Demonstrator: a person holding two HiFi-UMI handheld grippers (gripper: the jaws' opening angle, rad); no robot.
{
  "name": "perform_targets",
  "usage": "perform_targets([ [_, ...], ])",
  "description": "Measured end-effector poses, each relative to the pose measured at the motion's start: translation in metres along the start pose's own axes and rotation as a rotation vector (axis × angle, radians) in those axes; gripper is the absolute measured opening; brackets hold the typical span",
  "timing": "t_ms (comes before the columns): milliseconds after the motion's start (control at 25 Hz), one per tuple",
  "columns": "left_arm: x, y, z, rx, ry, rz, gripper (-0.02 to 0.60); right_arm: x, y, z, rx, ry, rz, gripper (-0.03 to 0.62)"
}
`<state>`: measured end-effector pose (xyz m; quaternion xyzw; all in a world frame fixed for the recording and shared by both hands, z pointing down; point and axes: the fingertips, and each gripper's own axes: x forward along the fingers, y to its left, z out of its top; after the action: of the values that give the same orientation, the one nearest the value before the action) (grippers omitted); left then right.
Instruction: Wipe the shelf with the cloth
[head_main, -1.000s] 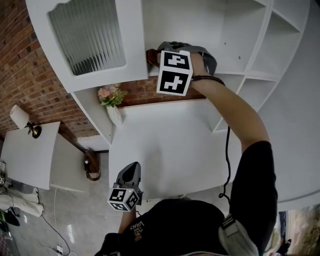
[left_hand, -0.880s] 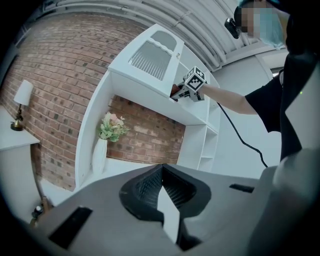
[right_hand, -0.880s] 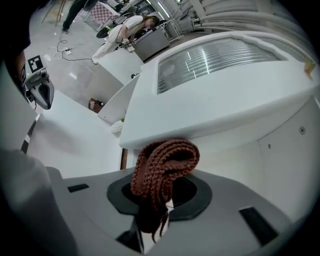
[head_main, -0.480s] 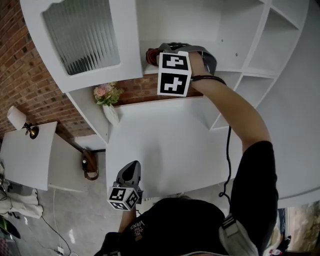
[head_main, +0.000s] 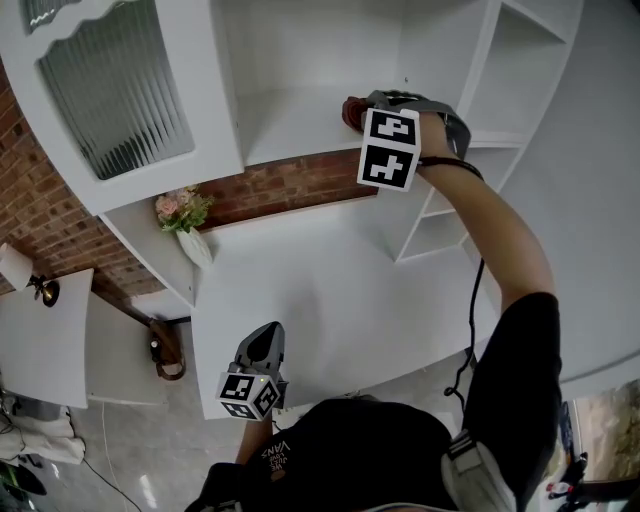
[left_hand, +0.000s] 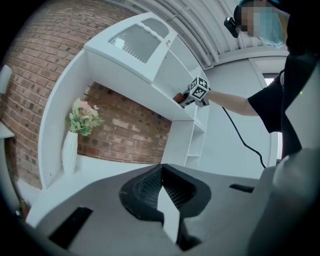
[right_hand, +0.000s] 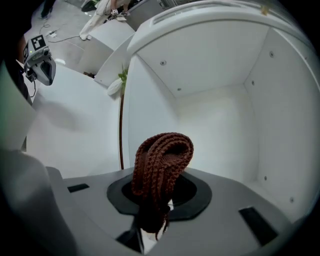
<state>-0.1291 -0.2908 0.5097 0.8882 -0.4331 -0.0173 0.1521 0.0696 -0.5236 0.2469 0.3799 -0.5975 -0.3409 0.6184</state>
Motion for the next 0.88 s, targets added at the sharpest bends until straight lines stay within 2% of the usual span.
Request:
perform_targets([
  [200, 0.019, -0.011, 0.0, 0.012, 0.012, -0.039, 0.006, 0.004, -0.003, -0.06, 0.071, 0.09, 0.002, 0.089],
  [440, 0.031, -0.016, 0.003, 0.028, 0.022, -0.058, 0.006, 0.005, -0.004, -0.111, 0.129, 0.179, -0.003, 0.09],
  [600, 0.038, -0.021, 0.004, 0.036, 0.024, -0.073, 0.006, 0.004, -0.004, -0.128, 0.152, 0.193, -0.015, 0.089],
  [880, 0.044, -0.029, 0.006, 0.045, 0.027, -0.099, 0.006, -0.002, -0.004, -0.13, 0.186, 0.168, -0.047, 0.091],
])
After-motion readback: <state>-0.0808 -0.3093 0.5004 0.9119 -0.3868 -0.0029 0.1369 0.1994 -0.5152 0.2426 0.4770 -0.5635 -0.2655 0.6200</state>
